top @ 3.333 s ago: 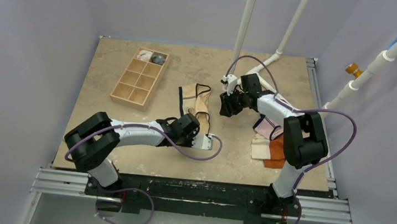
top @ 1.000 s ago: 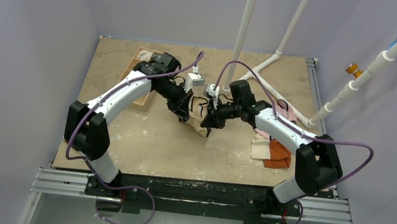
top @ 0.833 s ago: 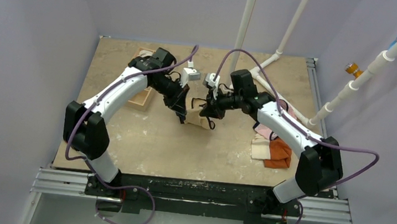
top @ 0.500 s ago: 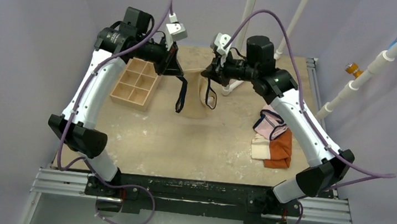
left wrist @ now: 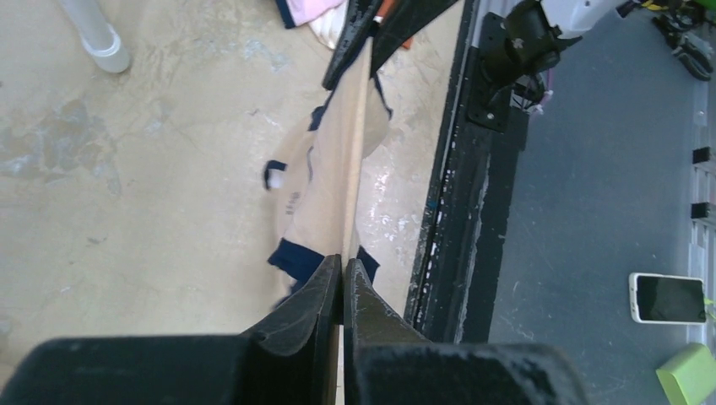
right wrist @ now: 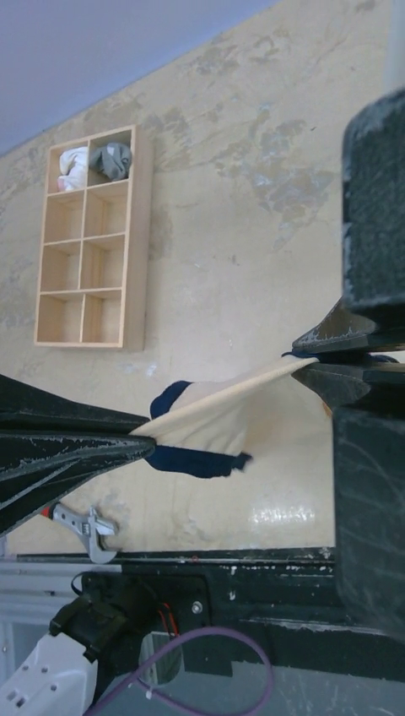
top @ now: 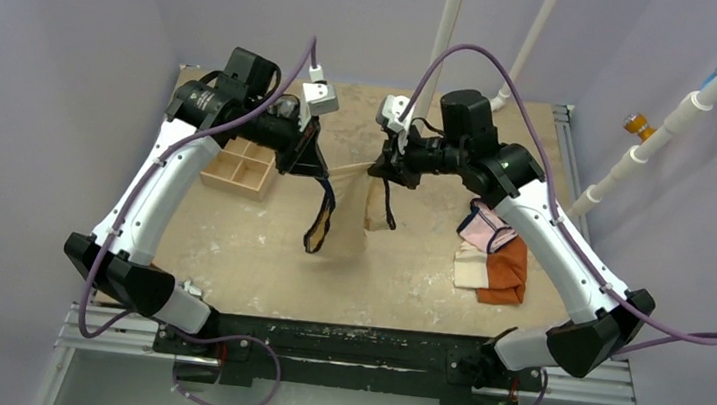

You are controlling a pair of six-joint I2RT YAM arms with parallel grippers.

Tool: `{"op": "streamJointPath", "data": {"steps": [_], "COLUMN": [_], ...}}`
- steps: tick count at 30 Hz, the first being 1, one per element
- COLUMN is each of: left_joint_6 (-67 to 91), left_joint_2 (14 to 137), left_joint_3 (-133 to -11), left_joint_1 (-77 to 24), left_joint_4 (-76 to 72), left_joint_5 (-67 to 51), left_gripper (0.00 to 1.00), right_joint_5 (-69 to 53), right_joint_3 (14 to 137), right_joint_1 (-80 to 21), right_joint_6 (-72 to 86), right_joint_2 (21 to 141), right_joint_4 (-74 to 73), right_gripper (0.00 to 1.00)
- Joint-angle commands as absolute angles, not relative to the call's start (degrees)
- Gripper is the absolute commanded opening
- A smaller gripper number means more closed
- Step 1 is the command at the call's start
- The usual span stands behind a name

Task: Roll the underwear
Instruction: Flatten out the underwear at the center of the board.

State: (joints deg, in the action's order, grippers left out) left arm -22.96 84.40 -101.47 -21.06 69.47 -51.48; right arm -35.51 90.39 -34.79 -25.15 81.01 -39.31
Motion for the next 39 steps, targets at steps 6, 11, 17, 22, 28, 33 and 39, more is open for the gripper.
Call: {"op": "streamJointPath", "data": {"steps": [6,11,17,22,28,33,39], "left_joint_6": [-16.78,-16.3,-20.72,-24.94,-24.78,-23.66,-22.23], "left_joint_2": [93.49,98.35,92.56,82.06,83.77,87.0,81.95], "left_joint_3": [-113.81,-125.61,-116.73,-85.04,-64.71,-62.4,-61.26], "left_joint_1": [-19.3,-18.81,-19.46,-25.89,-38.62,-41.25,-38.99], "left_joint_4": [62.06,64.0,63.08,51.87,45.53,46.21,44.71], "left_joint_5": [-35.74,-30.69,-34.99,-34.48,-33.24,-32.84,-31.55], "left_gripper": [0.0,0.0,0.0,0.03,0.24,0.5,0.64], "right_joint_5": [-20.01,-16.23,-17.43,-23.79,-27.17,-25.56,-22.8], "right_joint_3": [94.78,101.05,97.52,78.58,56.4,48.89,48.04], "right_joint_1": [-34.19,-34.11,-34.19,-34.27,-34.27,-34.21,-33.93], "right_joint_6": [-25.9,-26.41,-29.78,-34.16,-37.05,-36.21,-32.58], "right_joint_2": [85.67,89.7,86.46,79.99,76.74,73.46,69.94], "right_joint_4": [-31.72,-31.09,-30.87,-28.52,-29.47,-28.78,-22.23], "right_gripper": [0.0,0.0,0.0,0.08,0.31,0.38,0.39]}}
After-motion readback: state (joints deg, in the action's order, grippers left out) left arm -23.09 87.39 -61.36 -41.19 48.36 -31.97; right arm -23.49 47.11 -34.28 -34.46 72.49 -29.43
